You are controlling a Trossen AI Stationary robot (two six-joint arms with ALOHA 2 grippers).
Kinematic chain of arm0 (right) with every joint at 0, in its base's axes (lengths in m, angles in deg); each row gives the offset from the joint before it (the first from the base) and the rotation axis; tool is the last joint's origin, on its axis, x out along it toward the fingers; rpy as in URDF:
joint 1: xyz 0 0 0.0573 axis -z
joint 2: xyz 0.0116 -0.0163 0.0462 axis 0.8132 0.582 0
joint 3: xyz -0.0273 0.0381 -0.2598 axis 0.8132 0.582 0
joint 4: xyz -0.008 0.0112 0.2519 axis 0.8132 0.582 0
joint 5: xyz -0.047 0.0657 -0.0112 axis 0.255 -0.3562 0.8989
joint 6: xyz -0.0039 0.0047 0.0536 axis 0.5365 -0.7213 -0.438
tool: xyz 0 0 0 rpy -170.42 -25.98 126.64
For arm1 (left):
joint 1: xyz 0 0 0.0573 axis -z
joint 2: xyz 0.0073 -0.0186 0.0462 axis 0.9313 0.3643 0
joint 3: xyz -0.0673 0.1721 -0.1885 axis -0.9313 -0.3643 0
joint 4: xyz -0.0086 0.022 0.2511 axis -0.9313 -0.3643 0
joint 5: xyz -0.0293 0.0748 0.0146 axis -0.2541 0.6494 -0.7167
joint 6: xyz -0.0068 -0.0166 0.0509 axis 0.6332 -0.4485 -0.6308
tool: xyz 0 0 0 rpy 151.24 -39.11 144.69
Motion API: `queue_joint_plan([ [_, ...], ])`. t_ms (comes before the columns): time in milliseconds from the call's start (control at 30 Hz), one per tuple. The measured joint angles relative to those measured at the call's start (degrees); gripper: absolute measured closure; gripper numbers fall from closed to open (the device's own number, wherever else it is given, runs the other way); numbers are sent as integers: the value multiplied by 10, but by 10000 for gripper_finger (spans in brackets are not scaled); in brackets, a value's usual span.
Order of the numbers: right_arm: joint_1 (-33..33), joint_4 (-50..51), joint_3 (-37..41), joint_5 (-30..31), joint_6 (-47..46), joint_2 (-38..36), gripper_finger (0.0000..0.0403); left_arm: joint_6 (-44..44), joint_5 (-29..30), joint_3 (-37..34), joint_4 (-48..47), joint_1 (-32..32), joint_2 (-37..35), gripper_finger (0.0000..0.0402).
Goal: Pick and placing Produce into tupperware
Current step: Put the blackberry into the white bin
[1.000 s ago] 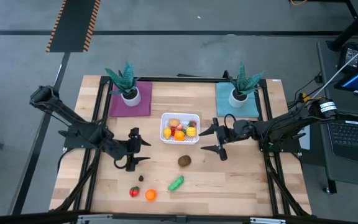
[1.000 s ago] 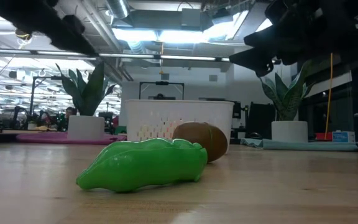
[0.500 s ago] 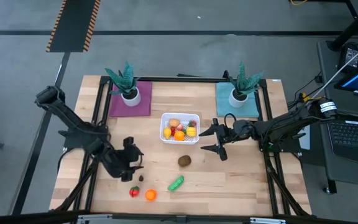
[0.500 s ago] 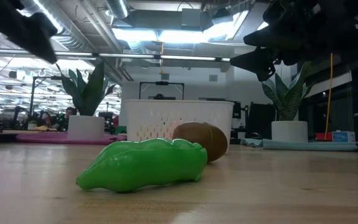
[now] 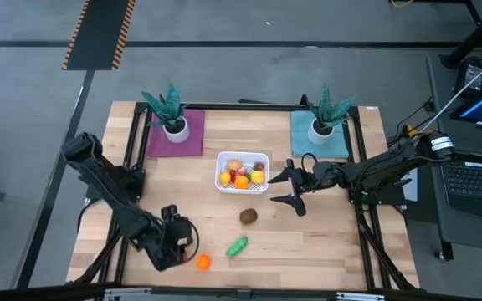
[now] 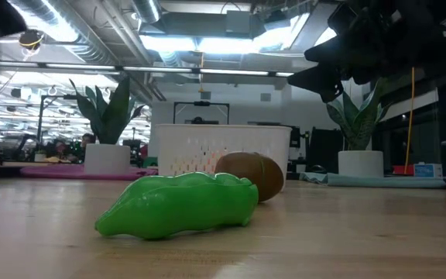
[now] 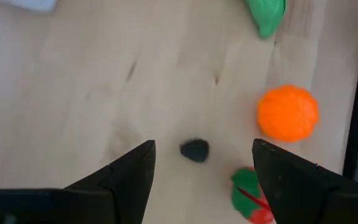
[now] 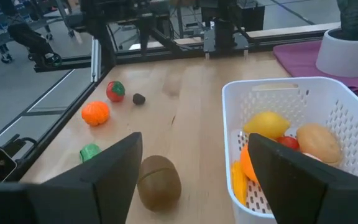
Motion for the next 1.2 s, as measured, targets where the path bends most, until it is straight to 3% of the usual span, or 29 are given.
queue_joint_plan([
  [333,0,4,0,0,0,0,108,59,-13,52,-23,10,74,143],
  [1200,0,4,0,0,-1,0,108,56,-18,51,9,8,76,143],
])
